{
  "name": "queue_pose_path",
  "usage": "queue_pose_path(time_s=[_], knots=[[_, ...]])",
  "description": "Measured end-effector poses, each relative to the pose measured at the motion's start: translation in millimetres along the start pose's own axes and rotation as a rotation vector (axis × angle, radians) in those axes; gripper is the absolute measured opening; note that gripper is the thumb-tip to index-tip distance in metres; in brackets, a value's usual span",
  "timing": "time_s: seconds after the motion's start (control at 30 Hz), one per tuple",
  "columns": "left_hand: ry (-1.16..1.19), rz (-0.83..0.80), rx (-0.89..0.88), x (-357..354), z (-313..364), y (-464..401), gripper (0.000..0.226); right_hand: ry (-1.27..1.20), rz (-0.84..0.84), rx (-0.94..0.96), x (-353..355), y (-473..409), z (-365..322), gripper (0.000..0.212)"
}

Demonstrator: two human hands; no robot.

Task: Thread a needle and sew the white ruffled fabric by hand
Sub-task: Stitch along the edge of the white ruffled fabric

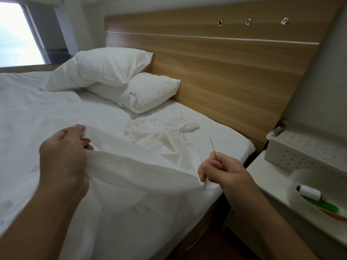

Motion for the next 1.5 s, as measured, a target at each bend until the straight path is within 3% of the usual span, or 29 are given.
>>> queue_pose_path(time_s=[0.17, 0.33, 0.5, 0.73, 0.87, 0.97, 1.07, 1.13, 1.3, 1.43, 1.5], knots=[[0.019, 0.011, -0.012, 0, 0, -2, 0.031, 0.269, 0.0, 0.026, -8, 3, 1, 0.023], [0.015, 0.02, -0.02, 5, -4, -6, 0.025, 0.603, -0.123, 0.072, -30, 3, 11, 0.048], [0.01, 0.021, -0.033, 5, -7, -8, 0.024, 0.809, -0.111, 0.094, -46, -4, 32, 0.023], [-0.032, -0.019, -0.099, 16, -14, -24, 0.013, 0.905, -0.011, 0.058, -46, -15, 52, 0.025], [-0.043, -0.002, -0.082, 25, -22, -40, 0.012, 0.743, 0.087, 0.091, -32, -13, 40, 0.024], [-0.047, 0.015, -0.058, 31, -31, -54, 0.024, 0.317, 0.318, 0.033, 4, -10, 23, 0.025], [-0.06, 0.0, -0.076, 27, -31, -50, 0.016, -0.072, 0.447, -0.009, 34, -7, 9, 0.031], [-0.083, -0.018, -0.105, 24, -29, -48, 0.015, -0.123, 0.487, 0.061, 42, -1, -7, 0.042], [-0.07, -0.039, -0.077, 22, -31, -57, 0.021, -0.266, 0.532, 0.237, 58, 14, -42, 0.042], [-0.075, -0.047, -0.085, 23, -32, -63, 0.029, -0.372, 0.464, 0.355, 72, 23, -66, 0.044], [-0.071, -0.046, -0.088, 23, -30, -63, 0.028, -0.296, 0.479, 0.406, 74, 26, -73, 0.046]])
Point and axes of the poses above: each hand's wrist, its own y-axis away from the middle knuckle, its own x-axis out of the back of the hand, z = x × y, the point moved 7 cm from there along -y, towards the middle knuckle, and after that the axes turned 11 degrees about -x, right-handed, at the moved point
